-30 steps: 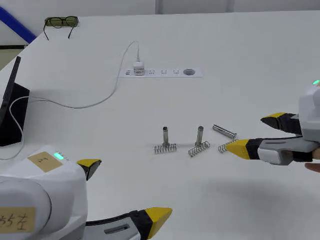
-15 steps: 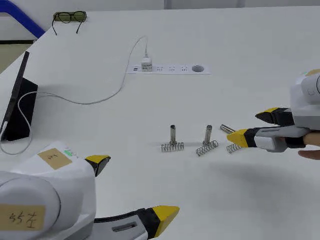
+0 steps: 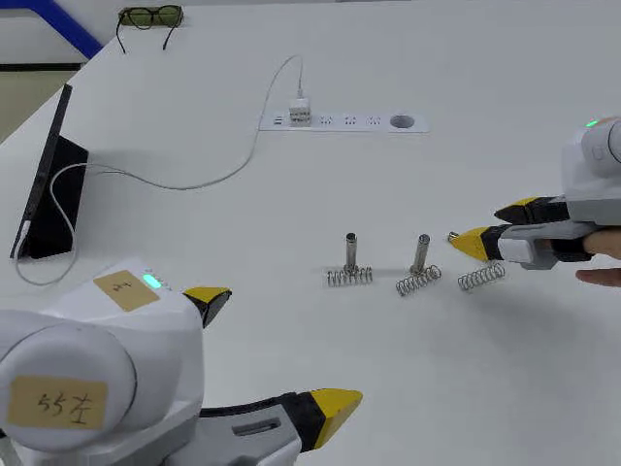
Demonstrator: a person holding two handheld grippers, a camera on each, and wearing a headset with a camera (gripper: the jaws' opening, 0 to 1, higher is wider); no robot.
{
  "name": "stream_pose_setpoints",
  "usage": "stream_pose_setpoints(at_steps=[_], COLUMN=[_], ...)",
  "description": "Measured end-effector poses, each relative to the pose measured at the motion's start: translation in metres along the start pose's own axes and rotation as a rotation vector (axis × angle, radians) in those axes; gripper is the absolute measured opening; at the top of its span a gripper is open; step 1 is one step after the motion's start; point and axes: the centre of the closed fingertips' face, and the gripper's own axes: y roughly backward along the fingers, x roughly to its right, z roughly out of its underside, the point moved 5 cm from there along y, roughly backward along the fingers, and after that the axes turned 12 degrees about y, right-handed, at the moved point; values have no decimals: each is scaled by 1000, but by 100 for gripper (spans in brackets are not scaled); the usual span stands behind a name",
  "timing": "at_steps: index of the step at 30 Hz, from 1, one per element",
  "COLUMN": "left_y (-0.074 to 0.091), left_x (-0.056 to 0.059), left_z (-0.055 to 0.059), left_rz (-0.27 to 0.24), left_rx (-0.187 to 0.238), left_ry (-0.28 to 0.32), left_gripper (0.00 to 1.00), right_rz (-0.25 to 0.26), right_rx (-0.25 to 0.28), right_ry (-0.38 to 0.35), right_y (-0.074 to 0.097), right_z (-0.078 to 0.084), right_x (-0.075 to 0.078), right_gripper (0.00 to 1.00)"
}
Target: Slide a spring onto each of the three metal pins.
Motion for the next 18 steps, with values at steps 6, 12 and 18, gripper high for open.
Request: stream_pose_setpoints(at_steps=[6, 12, 18], left_y=[-1, -3, -4], left_x=[-2, -2, -5], left_z=[1, 3, 7], left_rz=[-5, -5, -7], left_rx=[-6, -11, -15], left_ry=[0, 0, 7], left_gripper=[84, 83, 82], right_rz=[7, -7, -12], right_rx=[-14, -40, -53], right_ry=[16, 24, 23], right_y=[-15, -29, -40], right_z=[4, 9, 13], right_x=[5, 5, 5], right_gripper=[33, 29, 25])
